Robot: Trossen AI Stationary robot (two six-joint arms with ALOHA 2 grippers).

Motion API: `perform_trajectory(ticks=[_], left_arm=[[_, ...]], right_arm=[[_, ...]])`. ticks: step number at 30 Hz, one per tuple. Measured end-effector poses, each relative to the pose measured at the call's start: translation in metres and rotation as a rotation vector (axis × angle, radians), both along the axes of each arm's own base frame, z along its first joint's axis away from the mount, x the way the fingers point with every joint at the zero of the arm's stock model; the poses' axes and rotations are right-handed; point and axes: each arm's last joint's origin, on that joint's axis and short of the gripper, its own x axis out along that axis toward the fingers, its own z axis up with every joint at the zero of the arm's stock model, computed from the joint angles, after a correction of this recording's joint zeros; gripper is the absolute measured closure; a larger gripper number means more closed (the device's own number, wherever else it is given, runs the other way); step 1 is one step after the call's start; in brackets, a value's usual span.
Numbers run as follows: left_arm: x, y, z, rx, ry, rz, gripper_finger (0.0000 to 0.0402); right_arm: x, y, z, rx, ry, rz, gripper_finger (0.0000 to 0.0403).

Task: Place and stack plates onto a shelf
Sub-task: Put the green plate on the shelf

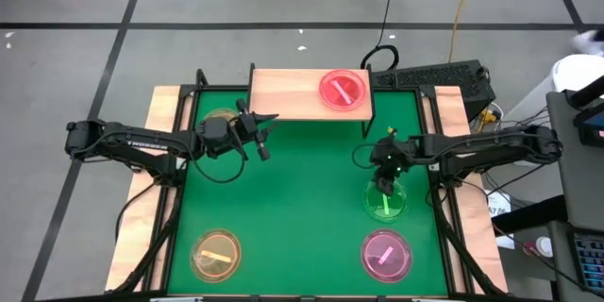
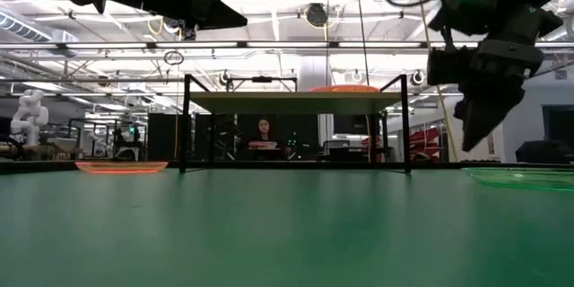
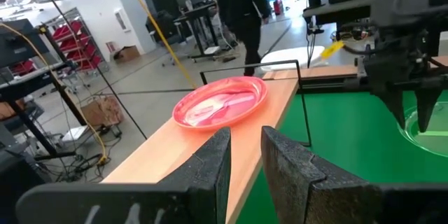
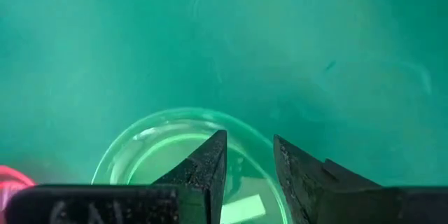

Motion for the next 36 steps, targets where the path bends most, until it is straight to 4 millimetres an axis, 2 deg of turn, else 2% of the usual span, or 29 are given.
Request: perform_trajectory(ticks=[9,17,36], left_arm=[[0.000,0.000,0.000,-0.012,-0.007,0.001,0.0314],[0.000,0.000,0.000,-0.012,-0.007,0.001,0.0314],[0.000,0.000,0.000,-0.008,-0.004,0.001,0.0314]], right_arm=[[0.000,-0.009,-0.007,-0.004,0.045,0.044,0.0303],[-0.002,-0.017,-0.008,-0.031,0.059,0.014,0.0303],[-0.011,-0.015,-0.030,0.011,0.031,0.021,0.0303]])
